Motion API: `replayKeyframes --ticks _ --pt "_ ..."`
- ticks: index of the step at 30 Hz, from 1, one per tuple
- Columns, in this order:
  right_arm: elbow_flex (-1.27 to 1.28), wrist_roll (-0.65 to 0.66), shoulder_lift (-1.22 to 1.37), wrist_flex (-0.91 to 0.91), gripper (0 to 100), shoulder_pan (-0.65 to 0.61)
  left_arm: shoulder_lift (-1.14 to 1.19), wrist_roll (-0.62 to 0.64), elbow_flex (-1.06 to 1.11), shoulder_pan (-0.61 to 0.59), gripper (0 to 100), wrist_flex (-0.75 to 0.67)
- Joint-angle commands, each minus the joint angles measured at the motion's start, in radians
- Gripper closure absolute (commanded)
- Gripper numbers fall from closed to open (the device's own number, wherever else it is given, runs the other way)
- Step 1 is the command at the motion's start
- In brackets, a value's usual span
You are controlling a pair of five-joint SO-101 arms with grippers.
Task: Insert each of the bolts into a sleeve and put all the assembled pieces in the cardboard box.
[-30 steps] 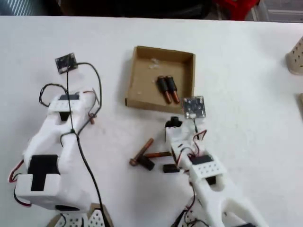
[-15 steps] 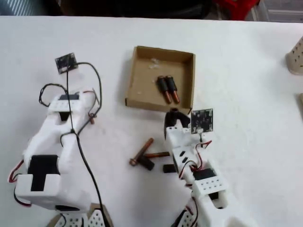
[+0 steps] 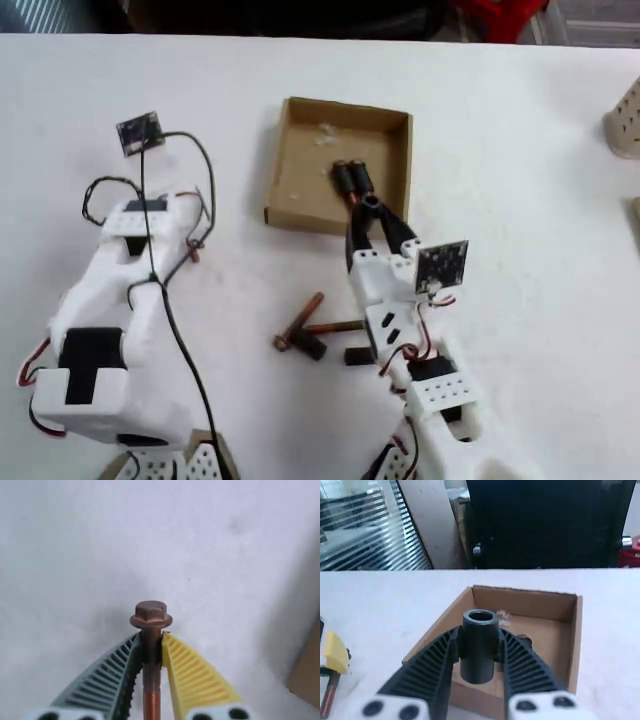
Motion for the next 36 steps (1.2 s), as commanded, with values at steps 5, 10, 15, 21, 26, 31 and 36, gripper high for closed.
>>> replayKeyframes --ticks 5,10,15,21,26,31,36 --pt "0.008 0.04 -0.025 -0.151 98.4 -0.042 -0.008 -0.008 -0.009 -0.007 98 -0.028" --pt "0.008 0.054 -0.025 -0.194 98.4 -0.056 -0.008 -0.008 -0.009 -0.007 98 -0.028" --pt "0.008 0.054 -0.025 -0.216 98.4 -0.051 -0.008 -0.008 -0.009 -0.007 98 -0.028" --pt "0.008 0.052 -0.025 -0.216 98.4 -0.051 -0.008 -0.008 -0.009 -0.007 98 -0.028" --pt "-0.046 0.052 0.088 -0.216 98.4 -0.035 -0.01 -0.008 -0.009 -0.007 98 -0.028" --pt "-0.155 0.051 0.435 -0.449 98.4 0.008 -0.01 -0.008 -0.009 -0.008 98 -0.028" --pt "-0.216 0.049 0.863 -0.828 98.4 0.002 -0.01 -0.008 -0.009 -0.008 98 -0.028"
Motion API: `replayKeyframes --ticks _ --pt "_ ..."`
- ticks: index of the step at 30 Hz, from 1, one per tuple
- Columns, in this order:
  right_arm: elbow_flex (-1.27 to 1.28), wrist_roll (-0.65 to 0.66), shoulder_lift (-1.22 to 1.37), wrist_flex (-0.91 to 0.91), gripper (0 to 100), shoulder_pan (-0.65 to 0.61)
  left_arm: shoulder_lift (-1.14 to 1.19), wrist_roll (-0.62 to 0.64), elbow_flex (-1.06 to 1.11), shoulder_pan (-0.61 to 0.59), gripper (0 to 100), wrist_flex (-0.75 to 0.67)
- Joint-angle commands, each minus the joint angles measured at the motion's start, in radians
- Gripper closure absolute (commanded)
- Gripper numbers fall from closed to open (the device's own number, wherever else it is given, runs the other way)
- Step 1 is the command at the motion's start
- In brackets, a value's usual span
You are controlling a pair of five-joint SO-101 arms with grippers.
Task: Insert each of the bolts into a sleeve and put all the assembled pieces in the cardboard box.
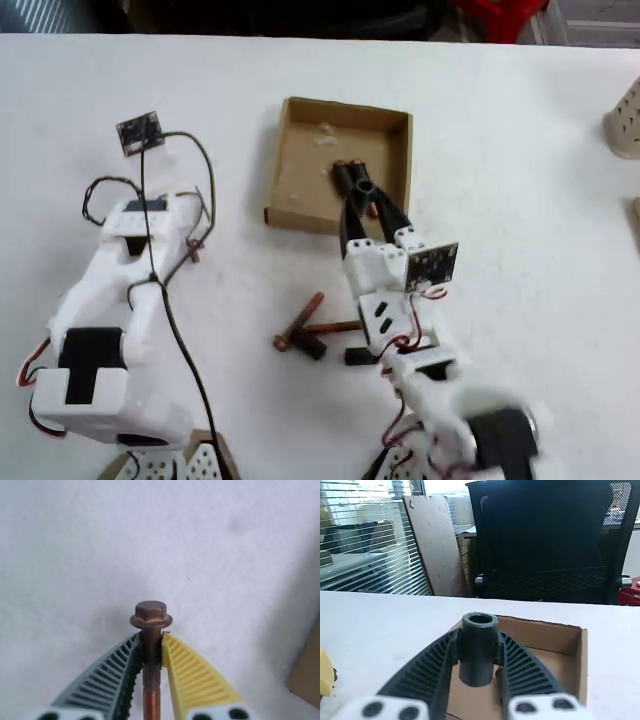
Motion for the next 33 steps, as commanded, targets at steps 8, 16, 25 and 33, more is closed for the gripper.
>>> replayKeyframes --ticks 8,16,25,33 --pt "-0.141 0.017 0.651 -0.559 98.4 -0.024 -0.01 -0.008 -0.008 -0.007 98 -0.054" --pt "-0.006 0.009 0.562 -0.558 98.4 -0.143 -0.01 -0.008 -0.008 -0.007 98 -0.054" --pt "0.104 0.009 0.515 -0.516 98.3 -0.305 -0.01 -0.008 -0.008 -0.007 98 -0.054" --pt "0.101 0.012 0.521 -0.515 98.2 -0.352 -0.018 -0.009 0.031 -0.007 98 -0.103"
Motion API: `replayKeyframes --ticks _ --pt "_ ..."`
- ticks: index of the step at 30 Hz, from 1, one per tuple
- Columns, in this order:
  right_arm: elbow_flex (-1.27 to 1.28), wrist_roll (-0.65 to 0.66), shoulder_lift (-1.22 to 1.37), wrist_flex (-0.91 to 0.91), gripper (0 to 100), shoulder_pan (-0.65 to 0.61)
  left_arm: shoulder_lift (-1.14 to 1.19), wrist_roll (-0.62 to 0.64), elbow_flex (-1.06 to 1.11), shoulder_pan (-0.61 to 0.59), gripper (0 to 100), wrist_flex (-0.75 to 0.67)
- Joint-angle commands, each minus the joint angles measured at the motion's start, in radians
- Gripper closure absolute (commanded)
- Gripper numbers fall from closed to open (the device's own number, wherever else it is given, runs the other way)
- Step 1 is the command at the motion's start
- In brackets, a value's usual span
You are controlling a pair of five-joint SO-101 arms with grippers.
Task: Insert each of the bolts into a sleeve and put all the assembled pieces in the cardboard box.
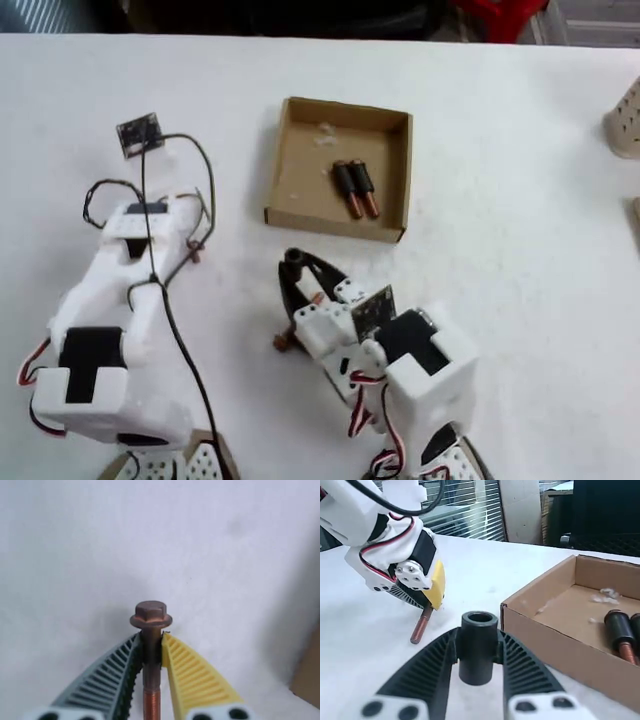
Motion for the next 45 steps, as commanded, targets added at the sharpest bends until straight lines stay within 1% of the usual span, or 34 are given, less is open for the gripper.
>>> replayKeyframes --ticks 1,6,8,11,13,16,20,22,26,29,32,34,36,40,45 --pt "0.005 0.012 -0.031 -0.001 98.1 -0.013 -0.018 -0.009 0.017 -0.007 98 -0.08" --pt "-0.006 0.014 -0.03 0.002 98.1 -0.013 -0.019 -0.009 0.041 -0.005 98 -0.152" --pt "-0.014 0.014 -0.028 0.005 98.1 -0.013 -0.019 -0.021 0.06 -0.005 98 -0.212" --pt "-0.014 0.014 -0.028 0.027 98.1 -0.013 -0.022 -0.133 0.115 0.005 98 -0.339" --pt "-0.015 0.014 -0.028 0.056 98.1 -0.013 -0.051 -0.184 0.184 0.015 98 -0.43" --pt "-0.018 0.014 -0.028 0.061 98.1 -0.013 -0.133 -0.249 0.344 0.056 98 -0.618" --pt "-0.018 0.014 -0.028 0.061 98.1 -0.012 -0.223 -0.4 0.597 0.134 98 -0.964" --pt "-0.018 0.014 -0.028 0.061 98.1 -0.012 -0.251 -0.436 0.684 0.162 98 -1.071" --pt "-0.018 0.014 -0.028 0.061 98.1 -0.008 -0.269 -0.436 0.796 0.193 98 -1.214" --pt "-0.018 0.014 -0.028 0.061 98.1 -0.008 -0.269 -0.436 0.878 0.208 98 -1.346" --pt "-0.018 0.014 -0.028 0.062 98.1 -0.008 -0.269 -0.436 0.968 0.24 98 -1.513" --pt "-0.018 0.014 -0.028 0.062 98.1 -0.008 -0.269 -0.434 1.03 0.271 98 -1.653" --pt "-0.018 0.014 -0.028 0.062 98.1 -0.008 -0.263 -0.434 1.051 0.289 98 -1.748" --pt "-0.018 0.014 -0.028 0.064 98.1 -0.008 -0.271 -0.434 1.049 0.282 98 -1.781" --pt "-0.02 0.015 -0.027 0.084 98.1 -0.008 -0.271 -0.434 1.049 0.288 98 -1.926"
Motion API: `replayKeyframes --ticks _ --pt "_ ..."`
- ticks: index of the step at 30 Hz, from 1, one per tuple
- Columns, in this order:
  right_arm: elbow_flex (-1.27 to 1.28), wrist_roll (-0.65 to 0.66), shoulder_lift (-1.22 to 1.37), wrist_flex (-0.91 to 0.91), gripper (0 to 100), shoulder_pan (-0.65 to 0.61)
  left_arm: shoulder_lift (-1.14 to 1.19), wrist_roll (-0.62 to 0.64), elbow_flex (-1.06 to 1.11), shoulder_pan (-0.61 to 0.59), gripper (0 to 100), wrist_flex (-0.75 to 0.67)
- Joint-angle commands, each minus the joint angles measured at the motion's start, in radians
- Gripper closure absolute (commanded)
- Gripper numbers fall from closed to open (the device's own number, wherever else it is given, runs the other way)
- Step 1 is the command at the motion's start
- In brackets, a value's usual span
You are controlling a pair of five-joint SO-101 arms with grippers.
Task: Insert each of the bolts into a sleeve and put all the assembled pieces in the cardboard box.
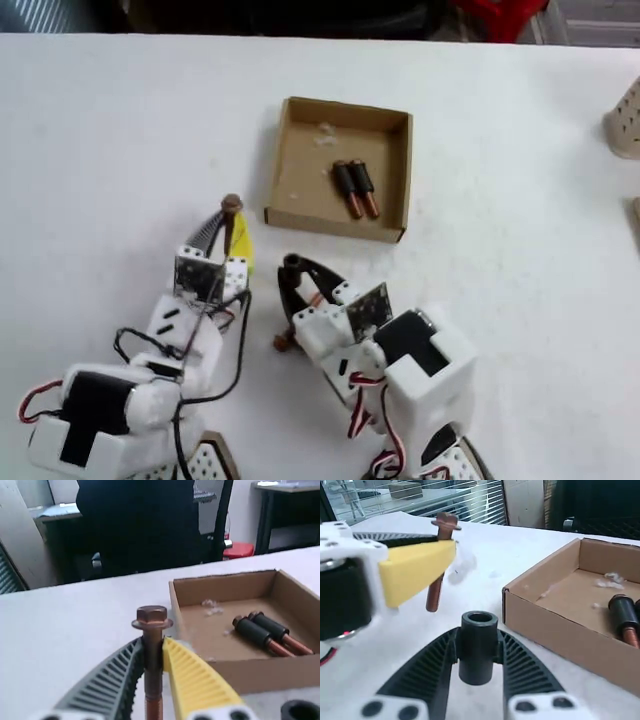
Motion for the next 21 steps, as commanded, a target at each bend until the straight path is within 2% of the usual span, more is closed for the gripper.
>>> replayKeyframes --ticks 1,6,14,17,19,21 --pt "-0.009 0.015 -0.027 0.03 98.1 -0.001 -0.038 -0.009 0.002 0.018 98 -0.161" --pt "-0.028 0.015 -0.027 0.041 98.1 0.001 -0.038 -0.009 0.002 0.022 98 -0.236" --pt "-0.031 0.015 -0.027 0.041 98.1 0.001 -0.041 -0.009 0.002 0.145 98 -0.241" --pt "-0.031 0.015 -0.027 0.042 98.1 0.002 -0.087 -0.008 0.002 0.151 98 -0.233" --pt "-0.031 0.015 -0.027 0.042 98.1 0.002 -0.14 -0.008 0.0 0.15 98 -0.19" --pt "-0.031 0.015 -0.027 0.042 98.1 0.002 -0.213 -0.003 0.0 0.154 98 -0.064"
